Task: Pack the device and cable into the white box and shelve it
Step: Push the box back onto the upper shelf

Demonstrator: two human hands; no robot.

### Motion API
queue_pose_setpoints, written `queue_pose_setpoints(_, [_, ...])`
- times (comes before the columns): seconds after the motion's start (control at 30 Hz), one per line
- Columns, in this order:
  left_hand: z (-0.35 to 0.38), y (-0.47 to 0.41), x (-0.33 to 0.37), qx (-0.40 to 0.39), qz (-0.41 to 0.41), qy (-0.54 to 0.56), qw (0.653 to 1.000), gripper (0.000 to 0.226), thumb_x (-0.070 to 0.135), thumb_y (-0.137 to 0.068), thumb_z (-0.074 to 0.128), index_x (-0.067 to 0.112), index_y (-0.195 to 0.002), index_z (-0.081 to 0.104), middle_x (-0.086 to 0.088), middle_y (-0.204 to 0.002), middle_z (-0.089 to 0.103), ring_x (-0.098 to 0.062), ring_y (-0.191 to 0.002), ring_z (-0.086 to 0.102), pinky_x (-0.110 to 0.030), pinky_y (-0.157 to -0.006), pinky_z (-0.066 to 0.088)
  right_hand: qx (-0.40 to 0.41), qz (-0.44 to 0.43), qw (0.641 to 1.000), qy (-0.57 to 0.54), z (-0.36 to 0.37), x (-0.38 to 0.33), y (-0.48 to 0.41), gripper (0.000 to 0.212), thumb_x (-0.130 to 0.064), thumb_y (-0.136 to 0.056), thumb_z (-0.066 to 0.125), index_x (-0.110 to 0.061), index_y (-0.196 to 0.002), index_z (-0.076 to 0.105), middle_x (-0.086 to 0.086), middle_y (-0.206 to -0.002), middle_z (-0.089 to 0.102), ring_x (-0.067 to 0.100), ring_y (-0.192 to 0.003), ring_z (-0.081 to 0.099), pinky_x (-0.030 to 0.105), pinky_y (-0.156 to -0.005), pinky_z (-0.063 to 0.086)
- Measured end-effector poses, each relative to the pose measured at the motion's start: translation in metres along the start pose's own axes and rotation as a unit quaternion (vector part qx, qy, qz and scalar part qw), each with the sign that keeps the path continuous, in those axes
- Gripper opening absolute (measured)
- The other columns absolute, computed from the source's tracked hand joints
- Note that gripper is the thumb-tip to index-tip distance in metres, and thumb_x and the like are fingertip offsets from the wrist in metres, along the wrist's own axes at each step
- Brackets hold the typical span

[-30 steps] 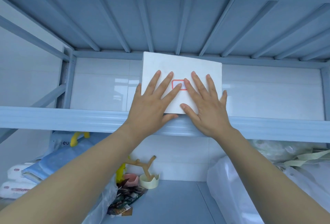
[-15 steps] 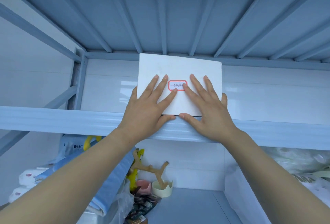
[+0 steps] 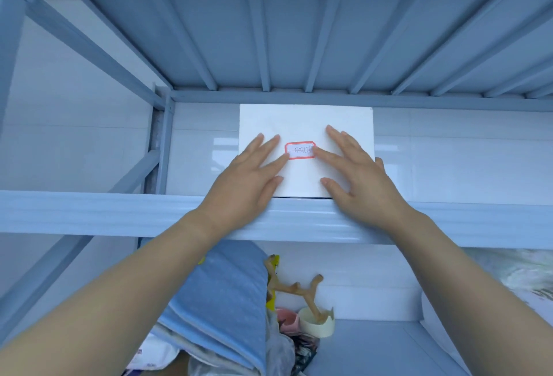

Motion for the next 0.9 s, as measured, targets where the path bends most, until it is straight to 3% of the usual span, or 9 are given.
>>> queue_pose_setpoints(0.13, [0.001,-0.004,-0.009,-0.009,-0.014,0.021,1.000,0.045,0.025,-0.094,0.046,0.024,-0.139,0.041,-0.005,-0.156,0.016,-0.027,-0.144,0.005,-0.044,-0.112,0.028,0.075,0.080,0.993,-0.048,-0.004,0.007,-0.003,0.080,-0.028,-0.082,0.067,-0.035,-0.144,0.018,-0.013,-0.155,-0.015,0.006,-0.143,-0.005,0.027,-0.112,0.015])
queue_pose_setpoints(0.2, [0.004,-0.005,-0.014,-0.017,-0.047,0.042,0.998,0.052,0.027,-0.091,0.050,0.029,-0.141,0.035,-0.002,-0.158,0.004,-0.025,-0.144,-0.005,-0.053,-0.108,0.030,0.069,0.132,0.988,-0.040,-0.001,0.011,-0.002,0.090,-0.033,-0.080,0.068,-0.034,-0.146,0.006,-0.013,-0.153,-0.023,0.004,-0.142,-0.009,0.021,-0.105,0.013])
queue_pose_setpoints(0.3, [0.007,-0.007,-0.014,-0.012,-0.085,0.061,0.994,0.058,0.022,-0.087,0.053,0.031,-0.141,0.032,-0.002,-0.157,-0.007,-0.031,-0.142,-0.014,-0.060,-0.106,0.028,0.056,0.192,0.979,-0.023,0.003,0.015,0.000,0.093,-0.038,-0.081,0.067,-0.030,-0.146,0.002,-0.006,-0.154,-0.023,0.010,-0.143,-0.009,0.027,-0.108,0.015])
queue_pose_setpoints(0.43, [0.009,-0.009,-0.009,-0.006,-0.110,0.047,0.993,0.059,0.020,-0.088,0.051,0.029,-0.142,0.029,-0.008,-0.157,-0.006,-0.044,-0.139,-0.009,-0.048,-0.114,0.013,0.041,0.216,0.976,-0.001,0.004,0.011,0.002,0.086,-0.041,-0.083,0.062,-0.027,-0.147,0.005,0.000,-0.156,-0.017,0.016,-0.144,0.003,0.030,-0.109,0.021])
queue_pose_setpoints(0.63, [0.007,-0.009,-0.006,0.037,-0.158,0.099,0.982,0.057,0.018,-0.083,0.056,0.036,-0.135,0.039,0.002,-0.157,0.005,-0.040,-0.140,-0.004,-0.048,-0.100,0.038,0.051,0.228,0.972,-0.007,0.003,0.002,0.002,0.087,-0.040,-0.082,0.065,-0.029,-0.147,0.008,-0.002,-0.157,-0.013,0.011,-0.143,0.003,0.026,-0.105,0.022])
queue_pose_setpoints(0.9, [-0.012,0.003,-0.051,0.088,-0.225,0.112,0.964,0.049,0.030,-0.078,0.063,0.034,-0.126,0.052,0.003,-0.156,0.015,-0.037,-0.139,0.006,-0.050,-0.108,0.028,0.036,0.191,0.981,-0.022,0.026,-0.041,-0.015,0.087,-0.038,-0.082,0.066,-0.026,-0.147,0.009,-0.001,-0.157,-0.013,0.013,-0.143,0.008,0.025,-0.107,0.023])
Point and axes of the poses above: each hand's wrist, its own y-axis away from the middle knuckle, its own z-axis out of the palm, x = y × z, the point moved 5 cm from there along -y, towards the middle knuckle
